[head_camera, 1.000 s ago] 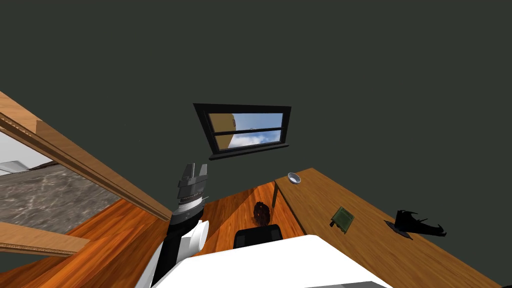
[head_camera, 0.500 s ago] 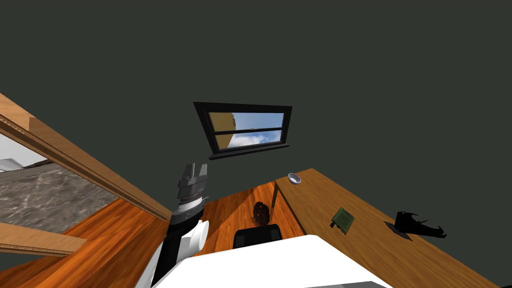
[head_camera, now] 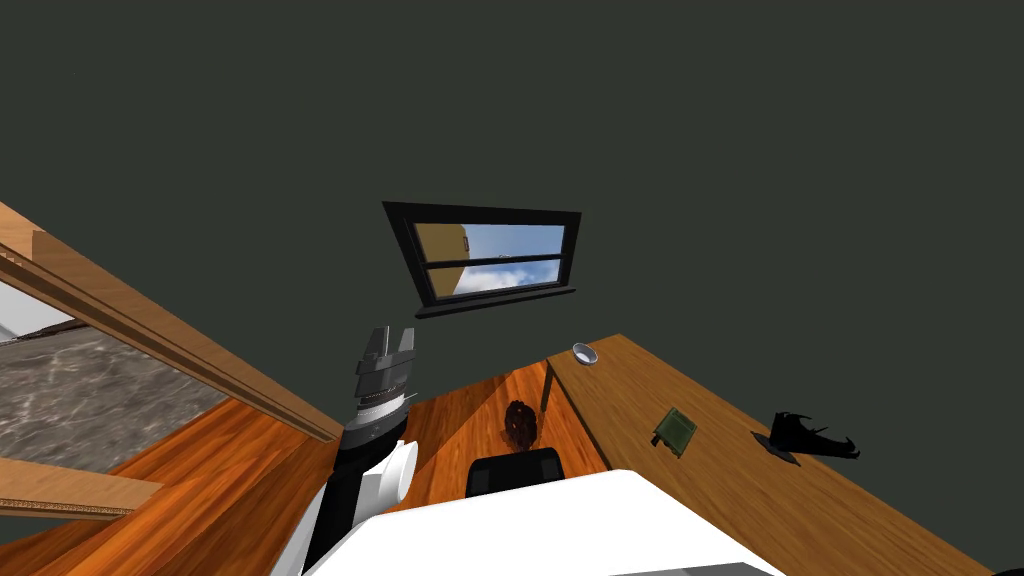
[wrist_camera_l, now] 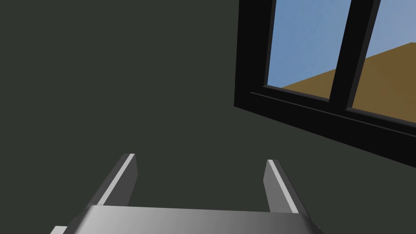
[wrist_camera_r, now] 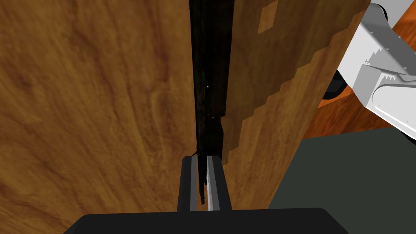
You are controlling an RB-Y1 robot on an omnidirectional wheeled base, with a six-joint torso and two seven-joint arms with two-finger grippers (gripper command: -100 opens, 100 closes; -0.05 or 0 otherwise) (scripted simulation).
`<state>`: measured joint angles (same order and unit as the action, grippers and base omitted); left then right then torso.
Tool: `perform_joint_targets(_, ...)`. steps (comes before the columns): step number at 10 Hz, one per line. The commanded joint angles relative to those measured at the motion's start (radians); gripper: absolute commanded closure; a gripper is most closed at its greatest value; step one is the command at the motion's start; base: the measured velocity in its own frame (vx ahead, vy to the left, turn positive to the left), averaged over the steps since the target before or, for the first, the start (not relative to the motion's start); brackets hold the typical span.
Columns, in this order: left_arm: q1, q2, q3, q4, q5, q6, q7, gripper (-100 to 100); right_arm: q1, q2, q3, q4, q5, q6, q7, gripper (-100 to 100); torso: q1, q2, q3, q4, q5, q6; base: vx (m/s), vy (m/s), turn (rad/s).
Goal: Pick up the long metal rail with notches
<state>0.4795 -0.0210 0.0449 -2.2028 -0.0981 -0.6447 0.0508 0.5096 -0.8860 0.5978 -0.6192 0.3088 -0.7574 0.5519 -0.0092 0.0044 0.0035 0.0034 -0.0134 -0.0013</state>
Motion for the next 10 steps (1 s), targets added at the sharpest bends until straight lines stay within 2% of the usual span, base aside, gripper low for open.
perform_joint_targets(1,0.000,0.000,0.000,0.000,0.000,0.000,0.000,0,0.010,-0.018,-0.016,-0.050,0.050,0.049,-0.050,100,0.000,0.000,0.000,0.000,0.000,0.000,-0.063,-0.029,-0.029)
perform_joint_targets(2,0.000,0.000,0.000,0.000,0.000,0.000,0.000,0,0.010,-0.018,-0.016,-0.075,0.061,0.049,-0.074,100,0.000,0.000,0.000,0.000,0.000,0.000,-0.052,-0.018,-0.028)
perform_joint_targets(3,0.000,0.000,0.000,0.000,0.000,0.000,0.000,0,0.010,-0.018,-0.016,-0.090,0.061,0.049,-0.074,100,0.001,0.000,0.000,0.000,0.000,0.000,-0.021,-0.004,-0.001)
perform_joint_targets(5,0.000,0.000,0.000,0.000,0.000,0.000,0.000,0,0.010,-0.018,-0.016,-0.092,0.061,0.049,-0.074,100,0.002,-0.004,-0.002,0.000,-0.001,-0.001,0.003,0.002,0.001)
perform_joint_targets(6,0.000,0.000,0.000,0.000,0.000,0.000,0.000,0,0.020,-0.036,-0.030,-0.141,0.109,0.087,-0.124,100,0.003,-0.005,-0.002,0.000,-0.001,-0.001,-0.025,-0.009,-0.046)
perform_joint_targets(7,0.000,0.000,0.000,0.000,0.000,0.000,0.000,0,0.020,-0.036,-0.030,-0.158,0.109,0.087,-0.128,100,0.002,-0.003,-0.002,0.000,-0.001,0.000,-0.037,-0.013,-0.026)
perform_joint_targets(8,0.000,0.000,0.000,0.000,0.000,0.000,0.000,0,0.030,-0.054,-0.044,-0.197,0.152,0.125,-0.169,100,0.001,-0.003,-0.001,0.000,-0.001,0.000,-0.054,-0.020,-0.039)
perform_joint_targets(10,0.000,0.000,0.000,0.000,0.000,0.000,0.000,0,0.030,-0.054,-0.044,-0.225,0.156,0.125,-0.182,100,0.001,-0.002,-0.001,0.000,-0.001,0.000,-0.031,-0.017,-0.011)
